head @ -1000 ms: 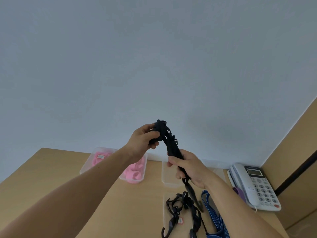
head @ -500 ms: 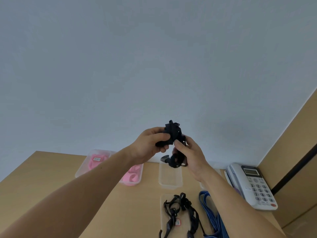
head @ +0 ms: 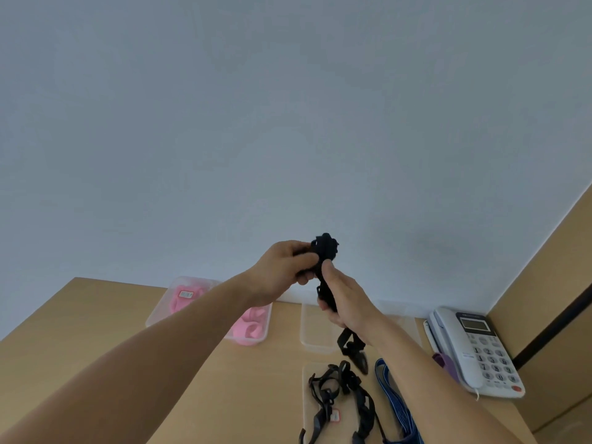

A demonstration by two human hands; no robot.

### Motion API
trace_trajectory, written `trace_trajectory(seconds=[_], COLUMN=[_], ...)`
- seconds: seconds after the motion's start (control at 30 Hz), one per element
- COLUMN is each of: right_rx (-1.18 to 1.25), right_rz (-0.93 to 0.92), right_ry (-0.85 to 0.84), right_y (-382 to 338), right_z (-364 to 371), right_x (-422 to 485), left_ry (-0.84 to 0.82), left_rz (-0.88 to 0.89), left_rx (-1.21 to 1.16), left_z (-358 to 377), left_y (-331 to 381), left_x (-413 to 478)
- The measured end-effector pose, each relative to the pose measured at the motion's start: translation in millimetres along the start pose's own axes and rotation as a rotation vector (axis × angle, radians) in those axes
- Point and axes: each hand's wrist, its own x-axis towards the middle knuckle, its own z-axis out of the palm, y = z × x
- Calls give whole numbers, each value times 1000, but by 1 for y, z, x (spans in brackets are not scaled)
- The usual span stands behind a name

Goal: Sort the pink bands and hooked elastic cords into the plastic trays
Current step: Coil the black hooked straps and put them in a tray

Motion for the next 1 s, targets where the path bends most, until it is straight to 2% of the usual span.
trace_trajectory(seconds=[0.07,0.17,0.27,0.4,0.47,0.57,0.63,0.8,0.87,0.93,1.0], right_rx=[-12,40,55,233,270,302,357,416,419,405,380], right_rz=[2,25,10,28,39,74,92,25,-29,-79,-108], right_ry=[93,211,217,235,256,269,283,291,237,185,154], right_y=[-6,-12,-14,-20,-21,-20,-17,-11,-7,-3,-1], right_z=[2,1,6,15,17,16,12,-1,-1,0,0], right_x=[3,8,8,6,7,6,5,6,6,4,2], left_ry=[96,181,257,340,358,354,316,173,71,-49,-93], left_rz=[103,301,481,817,892,906,815,54,-177,-256,-245], left_rx=[415,685,873,1137,1168,1152,1042,202,-9,-115,-203], left_z=[3,5,3,8,9,11,13,9,4,1,-1], left_y=[-3,-10,-20,-30,-31,-35,-37,-16,-7,-3,-3], left_x=[0,4,6,8,10,7,5,3,3,0,-2])
